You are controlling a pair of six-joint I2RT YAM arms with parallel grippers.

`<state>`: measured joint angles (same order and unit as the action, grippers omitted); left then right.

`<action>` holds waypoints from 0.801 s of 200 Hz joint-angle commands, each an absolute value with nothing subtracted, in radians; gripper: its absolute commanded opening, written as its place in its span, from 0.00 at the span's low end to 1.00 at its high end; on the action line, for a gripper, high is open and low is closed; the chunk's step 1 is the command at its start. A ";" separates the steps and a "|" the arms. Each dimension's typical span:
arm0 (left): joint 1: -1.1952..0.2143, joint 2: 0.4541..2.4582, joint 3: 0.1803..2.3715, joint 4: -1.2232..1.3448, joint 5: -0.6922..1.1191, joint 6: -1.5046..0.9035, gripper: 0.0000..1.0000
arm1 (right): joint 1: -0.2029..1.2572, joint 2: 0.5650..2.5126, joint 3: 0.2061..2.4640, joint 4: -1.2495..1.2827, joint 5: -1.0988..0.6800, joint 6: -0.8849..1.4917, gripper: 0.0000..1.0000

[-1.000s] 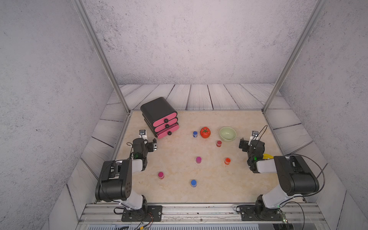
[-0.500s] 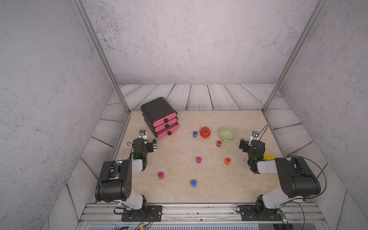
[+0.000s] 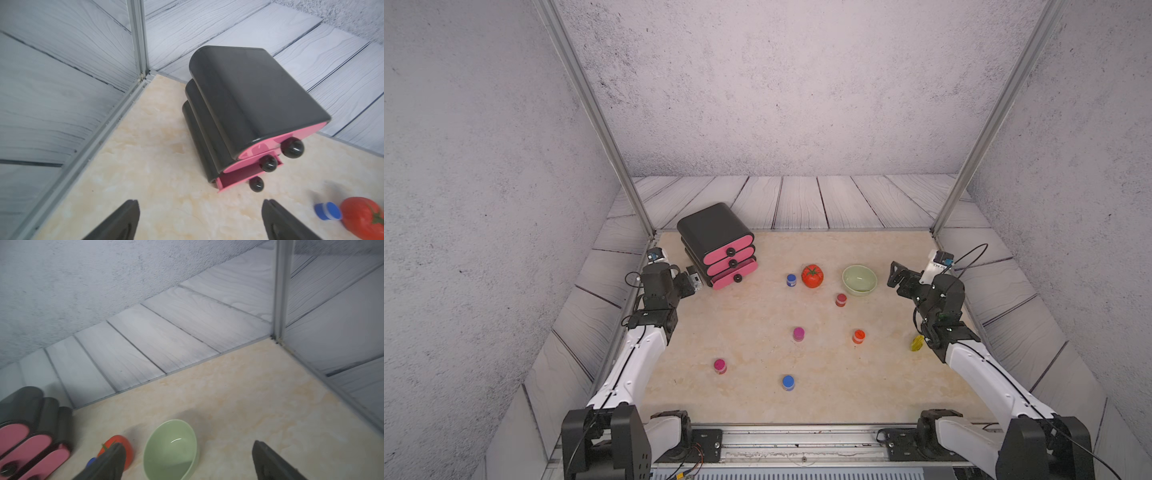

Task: Put the paint cans in the drawer according to color
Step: Move the storage box to the center of the board.

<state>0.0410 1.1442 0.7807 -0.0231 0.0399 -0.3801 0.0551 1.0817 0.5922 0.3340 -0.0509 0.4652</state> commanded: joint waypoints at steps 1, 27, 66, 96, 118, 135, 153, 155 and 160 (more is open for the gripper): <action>0.041 1.098 0.823 -0.157 0.155 -0.573 0.98 | 0.066 1.076 0.597 0.369 -0.282 0.627 0.99; 0.046 1.062 0.855 -0.176 0.194 -0.699 0.99 | 0.105 1.127 0.664 0.373 -0.395 0.658 0.99; 0.050 1.101 0.905 -0.159 0.239 -0.770 0.99 | 0.124 1.253 0.733 0.456 -0.522 0.708 0.99; 0.052 1.141 0.947 -0.170 0.252 -0.834 0.99 | 0.162 1.367 0.811 0.492 -0.584 0.747 0.99; 0.055 1.184 0.986 -0.156 0.259 -0.873 0.98 | 0.216 1.479 0.908 0.479 -0.603 0.780 0.99; 0.058 1.238 1.030 -0.155 0.253 -0.882 0.98 | 0.268 1.595 1.007 0.479 -0.630 0.808 0.99; 0.065 1.306 1.082 -0.170 0.258 -0.898 0.98 | 0.322 1.716 1.133 0.454 -0.639 0.841 0.99; 0.066 1.313 1.088 -0.170 0.259 -0.900 0.98 | 0.326 1.730 1.147 0.450 -0.636 0.846 0.99; 0.067 1.333 1.100 -0.173 0.260 -0.905 0.98 | 0.339 1.764 1.176 0.444 -0.630 0.859 0.99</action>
